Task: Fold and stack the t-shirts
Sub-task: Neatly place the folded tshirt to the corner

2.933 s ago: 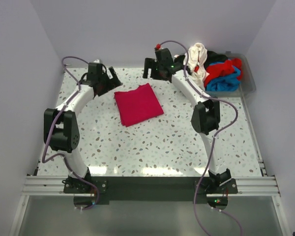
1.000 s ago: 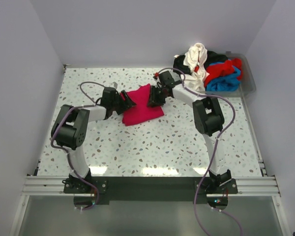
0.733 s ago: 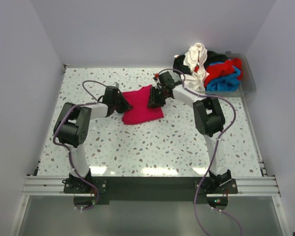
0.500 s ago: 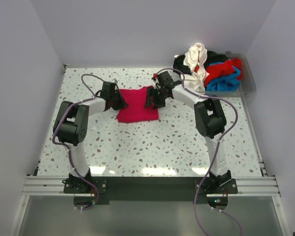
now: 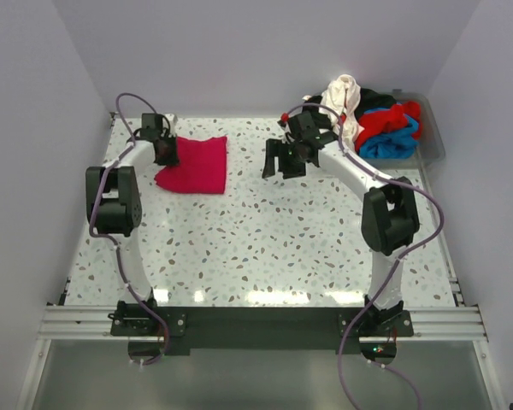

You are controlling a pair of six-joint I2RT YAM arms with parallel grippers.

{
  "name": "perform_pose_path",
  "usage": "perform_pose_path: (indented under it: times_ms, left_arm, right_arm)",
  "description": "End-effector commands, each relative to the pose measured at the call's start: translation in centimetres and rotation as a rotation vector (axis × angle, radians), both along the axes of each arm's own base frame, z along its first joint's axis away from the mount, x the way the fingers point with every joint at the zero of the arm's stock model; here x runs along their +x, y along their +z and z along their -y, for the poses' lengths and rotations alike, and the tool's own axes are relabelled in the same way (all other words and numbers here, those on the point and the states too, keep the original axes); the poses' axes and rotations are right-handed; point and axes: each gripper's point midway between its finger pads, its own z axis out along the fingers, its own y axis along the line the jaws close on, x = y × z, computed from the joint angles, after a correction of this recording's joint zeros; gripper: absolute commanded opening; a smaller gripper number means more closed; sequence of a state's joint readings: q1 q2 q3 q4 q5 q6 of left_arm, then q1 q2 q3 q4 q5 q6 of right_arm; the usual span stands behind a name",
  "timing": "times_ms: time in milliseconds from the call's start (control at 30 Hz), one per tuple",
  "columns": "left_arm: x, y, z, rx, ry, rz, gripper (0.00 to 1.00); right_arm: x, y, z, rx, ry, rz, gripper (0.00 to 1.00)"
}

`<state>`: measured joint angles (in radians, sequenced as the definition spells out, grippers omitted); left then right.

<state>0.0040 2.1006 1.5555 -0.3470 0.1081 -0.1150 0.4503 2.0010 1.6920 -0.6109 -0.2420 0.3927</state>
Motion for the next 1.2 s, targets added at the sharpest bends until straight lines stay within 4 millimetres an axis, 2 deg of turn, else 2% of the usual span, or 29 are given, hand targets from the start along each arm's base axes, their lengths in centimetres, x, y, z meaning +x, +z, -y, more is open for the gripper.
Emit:
perform_pose_path:
  times_ms: [0, 267, 300, 433, 567, 667, 700, 767, 800, 967, 1167]
  left_arm:
    - [1.1, 0.9, -3.7, 0.113, -0.06, 0.001, 0.0]
    - [2.6, 1.0, -9.8, 0.173, -0.03, -0.004, 0.0]
    - [2.5, 0.3, -10.3, 0.17, -0.029, -0.023, 0.0]
    - [3.0, 0.3, -13.7, 0.175, 0.018, -0.021, 0.0]
    - [3.8, 1.0, -15.8, 0.176, 0.056, 0.008, 0.0]
    - [4.2, 0.9, -17.5, 0.174, 0.093, 0.015, 0.0]
    - [4.2, 0.2, -17.7, 0.164, 0.095, 0.005, 0.0]
    - [4.4, 0.4, -19.0, 0.146, 0.122, 0.017, 0.0]
    - [4.9, 0.5, -20.2, 0.115, 0.157, 0.037, 0.0]
    - [5.7, 0.1, -20.9, 0.103, 0.171, 0.05, 0.0]
    - [6.6, 0.8, -22.0, 0.115, 0.192, 0.076, 0.0]
  right_arm:
    - [-1.2, 1.0, 1.4, -0.044, 0.005, 0.017, 0.75]
    - [-2.3, 1.0, 2.0, -0.05, 0.004, 0.006, 0.76]
    - [-2.3, 1.0, 2.1, -0.051, 0.002, 0.005, 0.76]
    - [-2.7, 0.7, 2.2, -0.06, 0.002, -0.008, 0.76]
    - [-2.8, 0.6, 2.3, -0.062, -0.002, -0.022, 0.76]
    - [-2.8, 0.5, 2.2, -0.06, -0.004, -0.029, 0.76]
    - [-2.8, 0.3, 2.2, -0.063, -0.004, -0.036, 0.76]
    - [-2.8, 0.4, 2.1, -0.059, -0.005, -0.041, 0.76]
    - [-2.6, 0.5, 2.0, -0.053, -0.007, -0.041, 0.76]
    - [-2.6, 0.5, 2.0, -0.061, -0.009, -0.048, 0.76]
    - [-2.8, 0.6, 2.2, -0.065, -0.022, -0.055, 0.76]
